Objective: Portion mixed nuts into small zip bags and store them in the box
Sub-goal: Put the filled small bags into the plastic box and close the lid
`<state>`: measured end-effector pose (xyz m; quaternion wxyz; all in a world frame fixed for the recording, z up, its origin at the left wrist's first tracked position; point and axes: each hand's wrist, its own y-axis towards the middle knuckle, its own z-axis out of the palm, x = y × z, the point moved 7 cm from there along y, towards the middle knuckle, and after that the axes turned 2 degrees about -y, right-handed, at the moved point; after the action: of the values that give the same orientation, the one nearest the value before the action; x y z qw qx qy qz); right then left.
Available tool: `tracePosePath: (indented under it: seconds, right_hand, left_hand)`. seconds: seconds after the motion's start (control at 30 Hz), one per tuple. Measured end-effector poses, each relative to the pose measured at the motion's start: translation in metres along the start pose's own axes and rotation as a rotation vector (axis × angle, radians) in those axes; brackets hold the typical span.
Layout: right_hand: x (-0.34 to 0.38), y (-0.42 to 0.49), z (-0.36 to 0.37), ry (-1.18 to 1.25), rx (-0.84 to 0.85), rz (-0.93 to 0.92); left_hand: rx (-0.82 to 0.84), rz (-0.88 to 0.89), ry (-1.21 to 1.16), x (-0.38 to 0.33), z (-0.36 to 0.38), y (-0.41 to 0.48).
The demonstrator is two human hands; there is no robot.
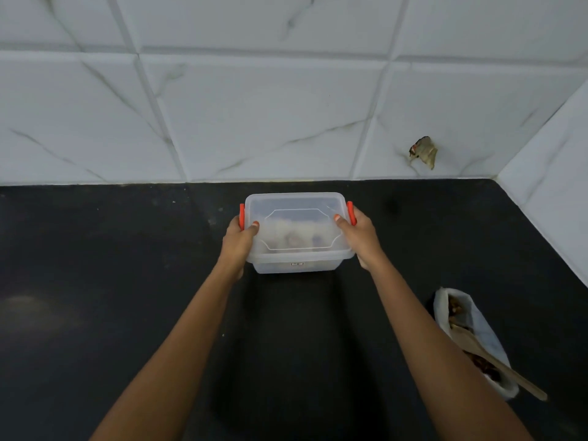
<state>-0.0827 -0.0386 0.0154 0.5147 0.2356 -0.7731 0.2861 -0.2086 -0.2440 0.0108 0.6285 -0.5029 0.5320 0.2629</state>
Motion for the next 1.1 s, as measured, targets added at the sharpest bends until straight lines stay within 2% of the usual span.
tracePosePath:
  seconds: [0.33,0.83,0.93,1.1]
  right_hand:
    - [-0.006,0.039,0.009,-0.046,-0.006,0.051]
    - [-0.015,0.033,0.009,-0.067,-0.027,0.073]
    - [-0.013,0.03,0.009,-0.103,-0.019,0.071]
    - [-0.002,0.018,0.004,-0.212,-0.025,0.025]
  left_hand:
    - [0.021,-0.035,0.009,0.005,0.01,0.039]
    - [0.053,-0.089,0.088,0.013,0.01,0.044]
    - [0.017,-0.031,0.184,0.008,0.01,0.041]
    - [-0.077,0.191,0.394,-0.009,0.008,0.034]
